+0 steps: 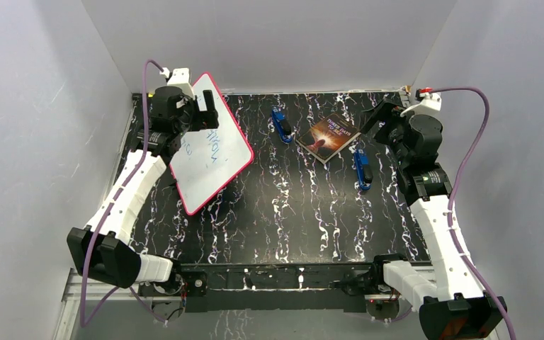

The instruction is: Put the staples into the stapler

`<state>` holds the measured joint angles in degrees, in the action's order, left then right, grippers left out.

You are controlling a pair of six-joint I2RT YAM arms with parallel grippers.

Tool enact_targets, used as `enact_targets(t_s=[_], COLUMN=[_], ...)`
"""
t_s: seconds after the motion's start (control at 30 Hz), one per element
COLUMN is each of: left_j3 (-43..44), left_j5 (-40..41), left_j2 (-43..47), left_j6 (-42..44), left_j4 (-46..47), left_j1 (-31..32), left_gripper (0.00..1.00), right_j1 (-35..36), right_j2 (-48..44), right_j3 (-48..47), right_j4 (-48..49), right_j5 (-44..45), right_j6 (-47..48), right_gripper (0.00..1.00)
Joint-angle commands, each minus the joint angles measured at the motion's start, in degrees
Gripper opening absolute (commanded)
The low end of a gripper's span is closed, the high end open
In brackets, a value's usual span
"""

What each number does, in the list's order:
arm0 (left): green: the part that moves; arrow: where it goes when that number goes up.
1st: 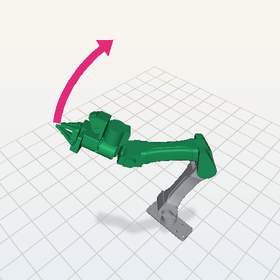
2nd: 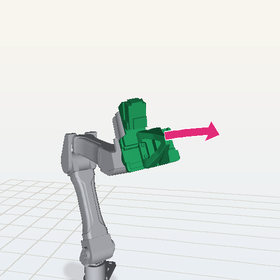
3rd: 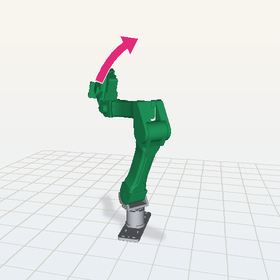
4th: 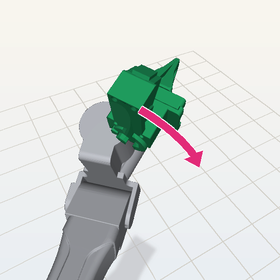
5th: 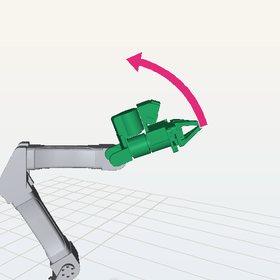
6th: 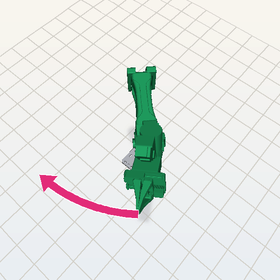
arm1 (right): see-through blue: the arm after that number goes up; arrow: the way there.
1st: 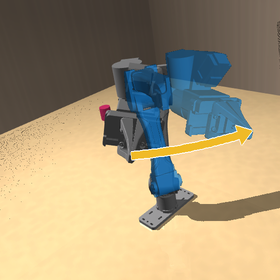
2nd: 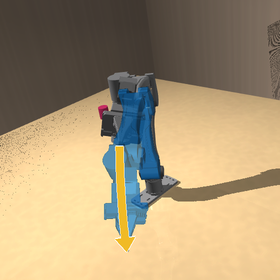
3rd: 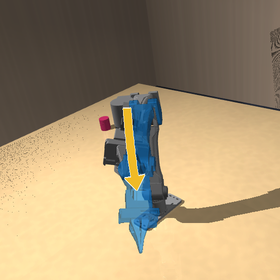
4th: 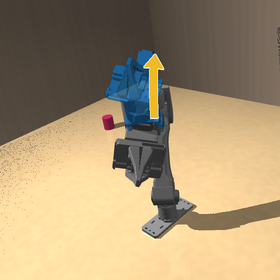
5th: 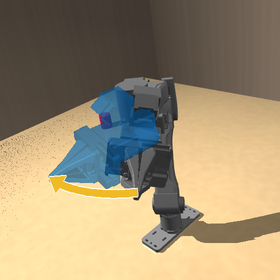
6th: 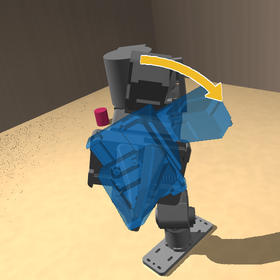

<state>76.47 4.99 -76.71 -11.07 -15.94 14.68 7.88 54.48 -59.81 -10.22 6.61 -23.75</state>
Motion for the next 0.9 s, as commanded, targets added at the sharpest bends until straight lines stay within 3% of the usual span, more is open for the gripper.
enact_targets(t_s=[0.0, 0.33, 0.57, 0.87], left_j3=[1.5, -5.2, -2.4, -4.6], left_j5=[4.2, 6.1, 6.8, 4.6], left_j2=[1.1, 6.4, 4.7, 4.4], left_j6=[0.5, 2.5, 3.6, 4.6], left_j4=[0.2, 9.0, 5.9, 6.2], left_j1=[-0.4, -0.5, -0.5, -0.5], left_gripper=[0.98, 0.98, 0.98, 0.98], right_j1=[-0.4, -0.4, -0.4, -0.4], right_j2=[0.0, 0.2, 7.3, 18.7], right_j3=[-1.5, -0.9, -2.4, -6.6], right_j4=[1.9, 3.9, -3.5, -14.3], right_j5=[-1.2, -0.2, 5.2, 6.1], right_j6=[0.6, 0.3, -1.0, 0.2], right_gripper=[0.98, 0.98, 0.98, 0.98])
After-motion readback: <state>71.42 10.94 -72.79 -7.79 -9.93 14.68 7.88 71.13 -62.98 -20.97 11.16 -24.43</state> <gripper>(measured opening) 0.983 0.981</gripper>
